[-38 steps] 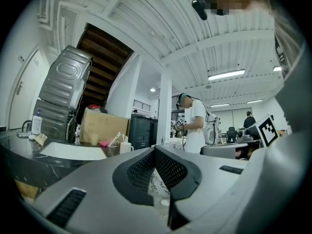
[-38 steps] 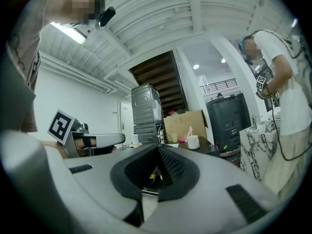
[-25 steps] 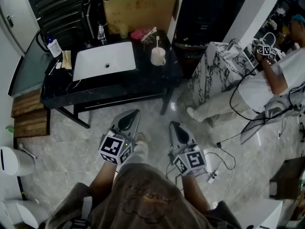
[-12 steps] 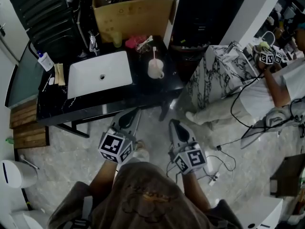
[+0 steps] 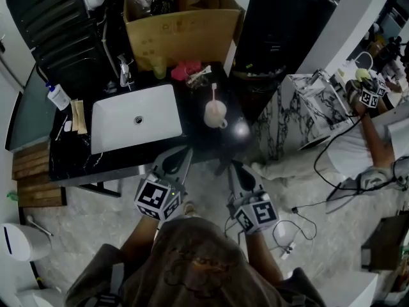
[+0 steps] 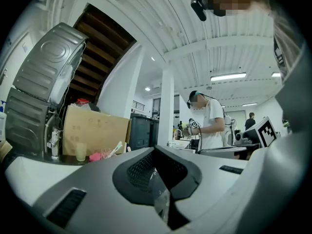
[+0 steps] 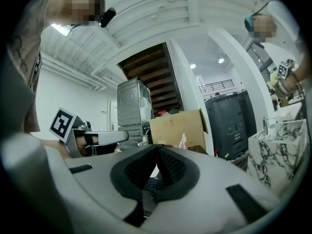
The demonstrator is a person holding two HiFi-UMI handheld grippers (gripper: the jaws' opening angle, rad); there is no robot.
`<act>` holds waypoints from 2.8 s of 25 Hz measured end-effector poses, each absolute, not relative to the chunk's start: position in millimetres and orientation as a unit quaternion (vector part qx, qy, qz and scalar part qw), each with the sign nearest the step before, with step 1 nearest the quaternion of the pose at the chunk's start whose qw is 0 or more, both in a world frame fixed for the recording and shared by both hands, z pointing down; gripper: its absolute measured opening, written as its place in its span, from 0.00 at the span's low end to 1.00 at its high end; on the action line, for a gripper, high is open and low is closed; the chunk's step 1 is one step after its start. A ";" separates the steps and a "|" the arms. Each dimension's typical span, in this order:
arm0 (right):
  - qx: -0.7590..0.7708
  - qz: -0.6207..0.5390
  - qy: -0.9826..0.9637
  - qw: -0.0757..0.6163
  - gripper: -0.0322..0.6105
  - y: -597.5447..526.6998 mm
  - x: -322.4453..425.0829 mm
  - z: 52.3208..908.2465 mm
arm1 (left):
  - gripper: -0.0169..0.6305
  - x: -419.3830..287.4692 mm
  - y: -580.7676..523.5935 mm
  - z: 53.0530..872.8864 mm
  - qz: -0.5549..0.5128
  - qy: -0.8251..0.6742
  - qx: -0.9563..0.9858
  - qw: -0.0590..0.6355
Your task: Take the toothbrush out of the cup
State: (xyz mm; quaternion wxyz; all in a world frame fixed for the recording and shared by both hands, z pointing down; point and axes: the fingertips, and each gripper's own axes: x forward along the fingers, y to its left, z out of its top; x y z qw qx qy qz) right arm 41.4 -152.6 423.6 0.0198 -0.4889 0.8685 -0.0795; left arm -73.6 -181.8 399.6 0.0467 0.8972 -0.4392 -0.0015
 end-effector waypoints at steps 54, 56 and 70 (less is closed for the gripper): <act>-0.454 -0.101 0.885 0.029 0.05 -326.7 74.8 432.8 | 0.51 -14.3 -375.9 432.9 0.034 -0.420 0.899 0.119; -0.455 -0.102 0.884 0.028 0.05 -327.3 77.3 434.6 | 0.51 -11.3 -386.8 441.4 0.041 -0.421 0.898 0.123; -0.459 -0.107 0.881 0.035 0.05 -336.3 89.9 437.9 | 0.46 5.8 -445.3 504.7 0.105 -0.406 0.891 0.176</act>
